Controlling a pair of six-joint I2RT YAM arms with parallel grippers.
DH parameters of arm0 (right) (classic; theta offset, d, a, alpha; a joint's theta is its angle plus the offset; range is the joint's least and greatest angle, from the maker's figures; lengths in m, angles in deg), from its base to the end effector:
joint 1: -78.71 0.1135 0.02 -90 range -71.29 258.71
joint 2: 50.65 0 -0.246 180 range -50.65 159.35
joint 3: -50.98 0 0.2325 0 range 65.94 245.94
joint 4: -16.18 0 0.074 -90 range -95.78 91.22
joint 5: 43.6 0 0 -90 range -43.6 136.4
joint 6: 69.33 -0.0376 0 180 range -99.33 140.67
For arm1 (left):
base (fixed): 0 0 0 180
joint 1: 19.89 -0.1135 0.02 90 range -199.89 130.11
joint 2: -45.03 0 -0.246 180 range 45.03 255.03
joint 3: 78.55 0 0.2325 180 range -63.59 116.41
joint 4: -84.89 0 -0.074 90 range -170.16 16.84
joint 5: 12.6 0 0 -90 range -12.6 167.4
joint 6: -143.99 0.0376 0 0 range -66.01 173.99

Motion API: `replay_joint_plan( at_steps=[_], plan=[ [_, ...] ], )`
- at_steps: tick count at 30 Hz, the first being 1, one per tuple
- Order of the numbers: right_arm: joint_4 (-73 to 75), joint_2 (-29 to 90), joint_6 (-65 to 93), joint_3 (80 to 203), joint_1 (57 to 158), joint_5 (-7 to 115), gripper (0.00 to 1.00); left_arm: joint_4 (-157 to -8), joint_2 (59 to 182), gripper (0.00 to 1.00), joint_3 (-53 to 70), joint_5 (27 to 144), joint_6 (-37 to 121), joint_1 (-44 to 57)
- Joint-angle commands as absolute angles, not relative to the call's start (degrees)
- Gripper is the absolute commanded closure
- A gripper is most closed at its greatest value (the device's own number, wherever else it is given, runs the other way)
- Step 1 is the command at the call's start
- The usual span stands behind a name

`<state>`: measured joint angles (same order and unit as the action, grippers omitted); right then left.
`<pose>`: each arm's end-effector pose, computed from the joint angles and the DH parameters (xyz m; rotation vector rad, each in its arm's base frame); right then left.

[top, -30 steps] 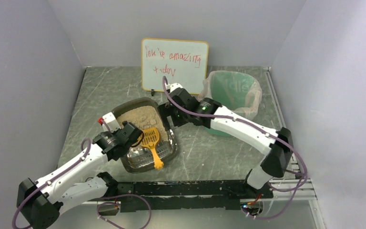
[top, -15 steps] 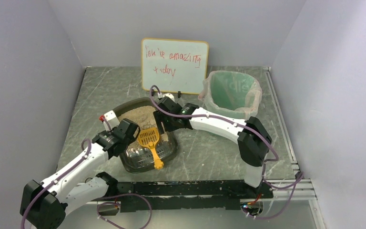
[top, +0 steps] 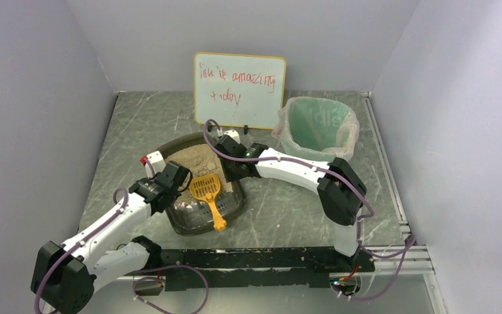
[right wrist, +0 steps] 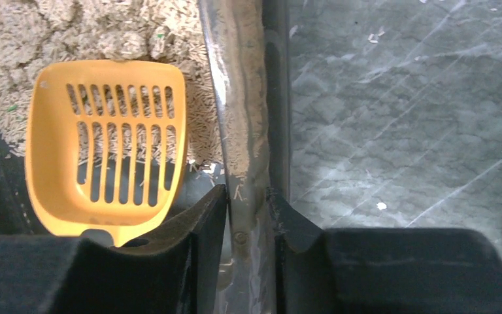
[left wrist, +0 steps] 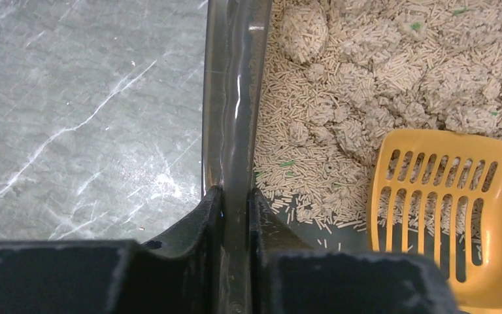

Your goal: Clean the litter box

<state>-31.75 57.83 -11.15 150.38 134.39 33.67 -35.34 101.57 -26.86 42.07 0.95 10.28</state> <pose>0.2255 0.3156 0.2173 -0.4462 2.5207 0.3177 0.1500 -0.0621 0.2045 -0.6457 2.3224 0.2131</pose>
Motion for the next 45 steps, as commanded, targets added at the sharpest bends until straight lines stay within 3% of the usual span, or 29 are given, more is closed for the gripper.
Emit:
replay_joint_plan(
  at_steps=[1,3,9,20,36,39,43,45],
  plan=[
    [-30.2,57.3,-11.0,149.2,134.2,31.4,0.72,-41.3,102.4,0.89,-27.4,48.9,1.8,10.3],
    [-30.1,56.3,-10.6,147.8,133.9,31.3,0.79,-42.0,102.2,0.95,-27.8,50.7,2.6,10.3],
    [-30.2,51.5,-8.9,142.3,132.9,30.8,0.9,-44.3,100.8,0.95,-29.4,57.6,4.0,10.3],
    [-30.1,43.0,-5.4,131.9,131.1,31.1,0.91,-45.3,98.4,0.95,-31.6,69.4,1.1,12.8],
    [-29.3,38.8,4.2,127.6,130.3,36.3,0.87,-36.0,92.4,0.93,-33.3,64.1,-11.9,26.1],
    [-29.8,37.8,4.4,127.8,130.3,35.7,0.83,-33.5,91.0,0.86,-31.8,62.6,-11.9,26.1],
    [-32.8,37.2,4.4,129.8,130.3,32.6,0.76,-31.8,91.4,0.65,-29.9,61.7,-11.8,26.1],
    [-34.9,37.1,4.1,131.3,130.4,30.8,0.71,-30.8,92.2,0.61,-28.7,61.3,-11.8,26.1]
  ],
)
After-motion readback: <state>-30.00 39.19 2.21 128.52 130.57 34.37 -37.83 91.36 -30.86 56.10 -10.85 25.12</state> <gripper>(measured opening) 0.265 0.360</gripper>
